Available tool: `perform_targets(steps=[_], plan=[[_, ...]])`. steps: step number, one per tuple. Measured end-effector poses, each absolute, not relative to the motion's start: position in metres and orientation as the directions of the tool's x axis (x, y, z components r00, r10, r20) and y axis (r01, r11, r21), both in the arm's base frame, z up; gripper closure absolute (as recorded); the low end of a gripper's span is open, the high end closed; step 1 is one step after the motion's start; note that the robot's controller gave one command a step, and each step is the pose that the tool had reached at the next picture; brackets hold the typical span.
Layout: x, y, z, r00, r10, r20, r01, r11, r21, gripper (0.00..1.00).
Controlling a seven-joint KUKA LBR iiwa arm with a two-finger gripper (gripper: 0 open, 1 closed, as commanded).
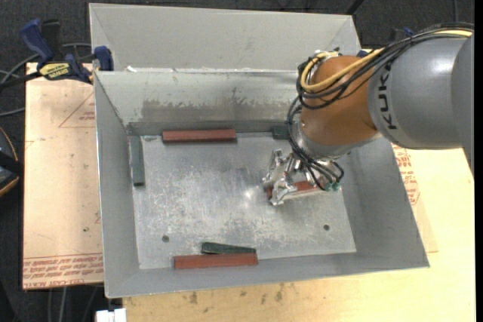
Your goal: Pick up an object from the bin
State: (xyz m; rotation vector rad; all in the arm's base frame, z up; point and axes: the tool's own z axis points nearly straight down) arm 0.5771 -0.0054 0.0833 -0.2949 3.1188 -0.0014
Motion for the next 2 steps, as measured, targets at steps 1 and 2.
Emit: perform_targets(steps=[1,2], plan=[[0.577,-0.005,0.083,-0.982,-0.187,-0.009,-0.187,0.982,-0.002,1.0],[0.591,-0.012,0.182,-0.984,-0.176,-0.003,-0.176,0.984,0.001,1.0]])
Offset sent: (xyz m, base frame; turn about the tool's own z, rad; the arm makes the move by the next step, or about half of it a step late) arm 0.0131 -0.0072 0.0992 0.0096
